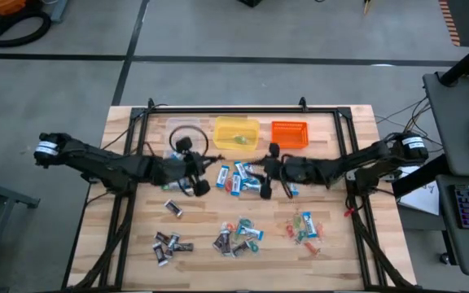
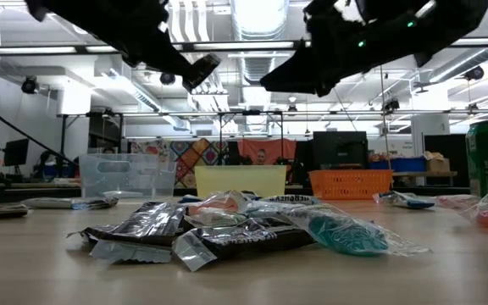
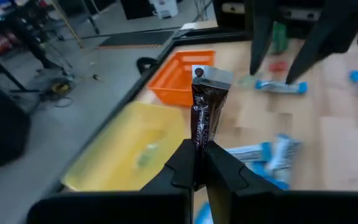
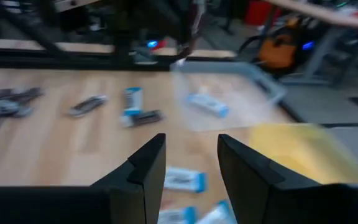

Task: Sort candy
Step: Put the black chocolate into the orange bin

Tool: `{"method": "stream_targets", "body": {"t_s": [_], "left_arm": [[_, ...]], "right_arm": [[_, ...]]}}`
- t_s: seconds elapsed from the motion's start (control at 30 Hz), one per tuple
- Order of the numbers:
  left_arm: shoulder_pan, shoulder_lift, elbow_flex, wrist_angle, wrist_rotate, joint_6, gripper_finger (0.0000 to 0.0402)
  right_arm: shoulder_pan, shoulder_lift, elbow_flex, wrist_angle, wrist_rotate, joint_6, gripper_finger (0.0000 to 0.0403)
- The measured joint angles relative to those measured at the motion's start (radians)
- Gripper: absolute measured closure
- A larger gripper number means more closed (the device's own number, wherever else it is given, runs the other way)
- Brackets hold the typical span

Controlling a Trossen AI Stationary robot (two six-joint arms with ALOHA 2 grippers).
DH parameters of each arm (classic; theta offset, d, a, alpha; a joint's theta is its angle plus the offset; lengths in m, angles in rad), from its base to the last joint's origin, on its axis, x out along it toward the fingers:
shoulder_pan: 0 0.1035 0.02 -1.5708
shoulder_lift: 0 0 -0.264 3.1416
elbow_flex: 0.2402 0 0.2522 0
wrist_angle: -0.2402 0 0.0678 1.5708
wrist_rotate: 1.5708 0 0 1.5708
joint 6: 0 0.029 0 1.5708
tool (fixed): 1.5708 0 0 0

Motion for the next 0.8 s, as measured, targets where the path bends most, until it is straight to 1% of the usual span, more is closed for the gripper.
{"method": "stream_targets", "body": {"t_s": [0.07,0.13,0.23,0.33,0.43,0.57,0.67,0.73,0.8], "left_arm": [[0.069,-0.011,0.0,0.006,0.084,0.071,0.0401],[0.148,-0.012,0.0,0.023,0.192,0.124,0.0401],[0.277,0.007,-0.002,0.073,0.306,0.171,0.0401],[0.387,0.057,-0.012,0.153,0.405,0.183,0.0401],[0.467,0.115,-0.013,0.216,0.491,0.187,0.0401],[0.52,0.189,-0.012,0.265,0.511,0.209,0.0401],[0.532,0.219,0.007,0.286,0.513,0.208,0.0401],[0.533,0.237,0.01,0.333,0.514,0.185,0.0401],[0.533,0.256,0.01,0.376,0.517,0.114,0.0401]], "right_arm": [[-0.064,0.0,0.003,0.011,-0.014,-0.022,0.0266],[-0.136,0.002,0.012,0.01,-0.06,-0.028,0.0266],[-0.255,0.002,0.027,0.011,-0.204,0.005,0.0266],[-0.367,0.002,0.03,0.011,-0.361,0.056,0.0262],[-0.443,0.002,0.03,0.01,-0.452,0.053,0.0248],[-0.491,0.003,0.03,0.042,-0.472,0.034,0.0221],[-0.523,0.003,0.049,0.093,-0.472,0.074,0.0204],[-0.538,0.004,0.078,0.095,-0.471,0.089,0.0196],[-0.553,0.018,0.117,0.098,-0.472,0.142,0.0194]]}}
